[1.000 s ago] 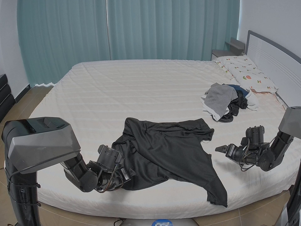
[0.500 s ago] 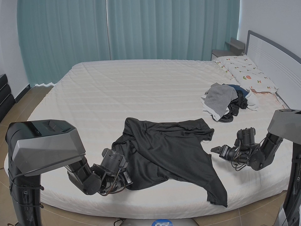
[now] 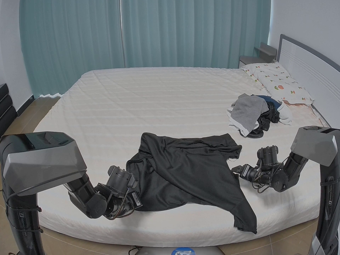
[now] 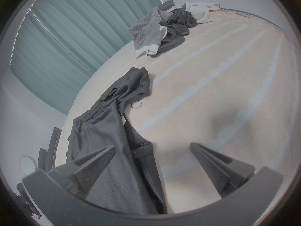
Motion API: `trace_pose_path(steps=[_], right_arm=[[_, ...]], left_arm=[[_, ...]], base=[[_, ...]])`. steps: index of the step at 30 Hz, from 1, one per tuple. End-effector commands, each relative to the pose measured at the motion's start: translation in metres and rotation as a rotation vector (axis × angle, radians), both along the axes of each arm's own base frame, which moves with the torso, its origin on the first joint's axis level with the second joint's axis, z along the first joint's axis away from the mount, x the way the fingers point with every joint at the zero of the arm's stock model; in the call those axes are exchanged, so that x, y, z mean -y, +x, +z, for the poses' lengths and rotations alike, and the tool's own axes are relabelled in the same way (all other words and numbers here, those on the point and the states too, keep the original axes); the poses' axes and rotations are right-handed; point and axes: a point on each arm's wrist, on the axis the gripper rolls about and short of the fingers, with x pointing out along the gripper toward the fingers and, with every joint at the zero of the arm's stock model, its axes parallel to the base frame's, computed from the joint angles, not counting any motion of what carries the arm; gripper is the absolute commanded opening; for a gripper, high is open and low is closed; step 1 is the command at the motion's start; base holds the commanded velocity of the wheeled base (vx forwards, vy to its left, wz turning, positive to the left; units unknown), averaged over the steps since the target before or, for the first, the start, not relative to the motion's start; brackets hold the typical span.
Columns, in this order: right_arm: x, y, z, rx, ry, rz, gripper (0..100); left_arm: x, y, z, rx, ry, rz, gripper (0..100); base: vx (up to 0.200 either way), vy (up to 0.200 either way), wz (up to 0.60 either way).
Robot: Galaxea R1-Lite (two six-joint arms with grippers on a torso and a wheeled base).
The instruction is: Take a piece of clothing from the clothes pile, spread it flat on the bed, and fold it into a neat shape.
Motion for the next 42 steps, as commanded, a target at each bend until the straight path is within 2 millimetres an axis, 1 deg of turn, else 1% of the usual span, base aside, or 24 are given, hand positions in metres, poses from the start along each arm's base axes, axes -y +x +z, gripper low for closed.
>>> trace_pose_path(steps=[1,7,15,16,17,18,19,24,27,28,29,30,35,37,38,39,41,42], right_arm=[[-0.003,0.006,-0.012,-0.023,0.003,-0.001,0],[-0.003,0.015,-0.018,-0.021,0.009,-0.049,0],[0.002,0.017,-0.012,-0.005,0.028,-0.08,0],[0.007,0.017,-0.007,0.007,0.033,-0.1,0],[0.007,0.017,-0.007,0.007,0.033,-0.1,0],[0.015,0.017,0.005,0.031,0.041,-0.123,0],[0.021,0.017,0.011,0.041,0.043,-0.136,0],[0.042,0.007,0.036,0.079,0.048,-0.174,0],[0.04,0.0,0.033,0.053,0.052,-0.158,0],[0.039,-0.001,0.031,0.046,0.05,-0.151,100],[0.039,-0.001,0.031,0.046,0.05,-0.151,100],[0.031,-0.001,0.025,0.032,0.054,-0.125,100],[0.006,0.004,0.007,0.001,0.064,-0.068,100],[-0.002,0.007,0.002,-0.003,0.073,-0.06,100],[-0.003,0.007,0.003,-0.001,0.073,-0.058,100],[-0.009,0.008,0.001,-0.002,0.085,-0.051,100],[-0.013,0.009,0.0,-0.005,0.088,-0.047,100],[-0.016,0.01,-0.002,-0.007,0.091,-0.042,100]], left_arm=[[-0.007,0.002,0.011,0.019,-0.007,0.021,0],[-0.013,0.004,0.011,0.021,0.002,0.027,0],[-0.015,0.003,0.01,0.011,0.01,0.028,0],[-0.017,0.003,0.011,0.001,0.016,0.03,0],[-0.017,0.003,0.011,0.001,0.016,0.03,0],[-0.019,0.002,0.014,-0.001,0.026,0.024,0],[-0.02,0.002,0.014,-0.005,0.031,0.022,0],[-0.021,0.002,0.016,-0.006,0.031,0.024,0],[-0.022,0.001,0.015,-0.009,0.032,0.024,0],[-0.022,0.001,0.015,-0.012,0.034,0.024,0],[-0.022,0.001,0.015,-0.012,0.034,0.024,0],[-0.023,-0.001,0.014,-0.032,0.046,0.02,0],[-0.03,-0.008,0.015,-0.104,0.113,-0.018,0],[-0.033,-0.007,0.017,-0.108,0.117,-0.008,0],[-0.033,-0.007,0.017,-0.109,0.118,-0.009,0],[-0.038,-0.006,0.018,-0.109,0.121,0.003,0],[-0.041,-0.006,0.018,-0.114,0.139,0.003,0],[-0.046,-0.007,0.018,-0.125,0.18,0.008,0]], base=[[0.0,0.0,0.0],[0.0,0.0,0.0],[0.0,0.0,0.0],[0.0,0.0,0.0],[0.0,0.0,0.0],[0.0,0.0,0.0],[0.0,0.0,0.0],[0.0,0.0,0.0],[0.0,0.0,0.0],[0.0,0.0,0.0],[0.0,0.0,0.0],[0.0,0.0,0.0],[0.0,0.0,0.0],[0.0,0.0,0.0],[0.0,0.0,0.0],[0.0,0.0,0.0],[0.0,0.0,0.0],[0.0,0.0,0.0]])
